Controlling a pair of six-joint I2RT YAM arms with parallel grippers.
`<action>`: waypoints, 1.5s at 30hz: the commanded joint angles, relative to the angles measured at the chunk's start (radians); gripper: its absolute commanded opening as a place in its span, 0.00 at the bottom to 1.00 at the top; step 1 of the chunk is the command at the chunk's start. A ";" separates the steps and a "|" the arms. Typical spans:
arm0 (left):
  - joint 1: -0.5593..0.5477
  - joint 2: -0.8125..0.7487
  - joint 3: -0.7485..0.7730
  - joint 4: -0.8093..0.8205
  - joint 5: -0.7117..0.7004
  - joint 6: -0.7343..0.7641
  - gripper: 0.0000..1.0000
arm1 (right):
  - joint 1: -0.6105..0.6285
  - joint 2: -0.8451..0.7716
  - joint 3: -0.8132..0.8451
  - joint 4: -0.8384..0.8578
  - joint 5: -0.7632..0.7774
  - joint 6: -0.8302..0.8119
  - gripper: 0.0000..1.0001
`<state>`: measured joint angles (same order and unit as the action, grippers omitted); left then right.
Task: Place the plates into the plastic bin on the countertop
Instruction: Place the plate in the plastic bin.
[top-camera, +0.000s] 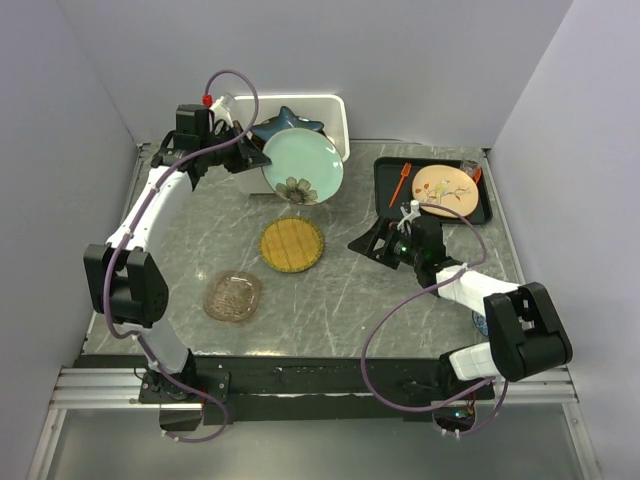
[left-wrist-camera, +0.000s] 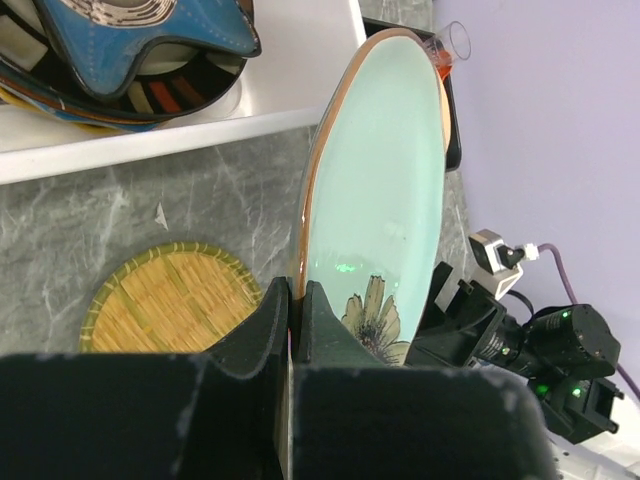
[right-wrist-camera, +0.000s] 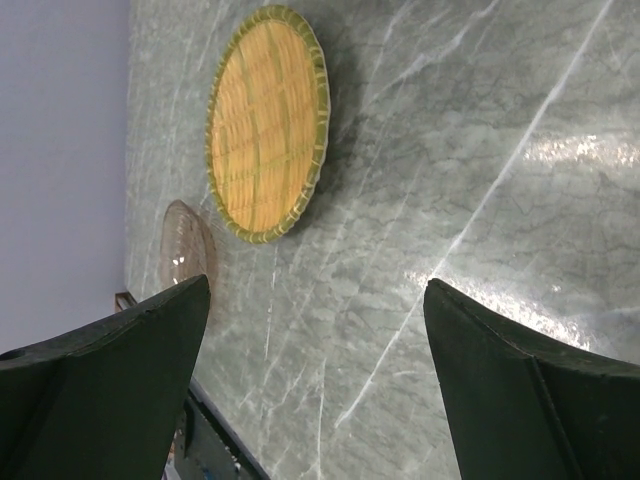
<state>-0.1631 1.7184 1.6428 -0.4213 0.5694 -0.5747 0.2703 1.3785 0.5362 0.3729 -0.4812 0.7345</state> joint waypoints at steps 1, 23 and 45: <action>0.014 -0.022 0.065 0.160 0.078 -0.088 0.01 | -0.003 -0.025 -0.002 0.006 0.007 -0.018 0.94; 0.057 0.102 0.219 0.219 0.067 -0.194 0.01 | 0.012 -0.032 -0.045 0.050 0.004 0.011 0.95; 0.089 0.283 0.353 0.286 -0.051 -0.355 0.01 | 0.046 0.037 -0.076 0.112 -0.011 0.036 0.95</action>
<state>-0.0753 2.0010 1.8843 -0.2657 0.5163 -0.8654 0.3027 1.4040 0.4374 0.4488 -0.4843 0.7696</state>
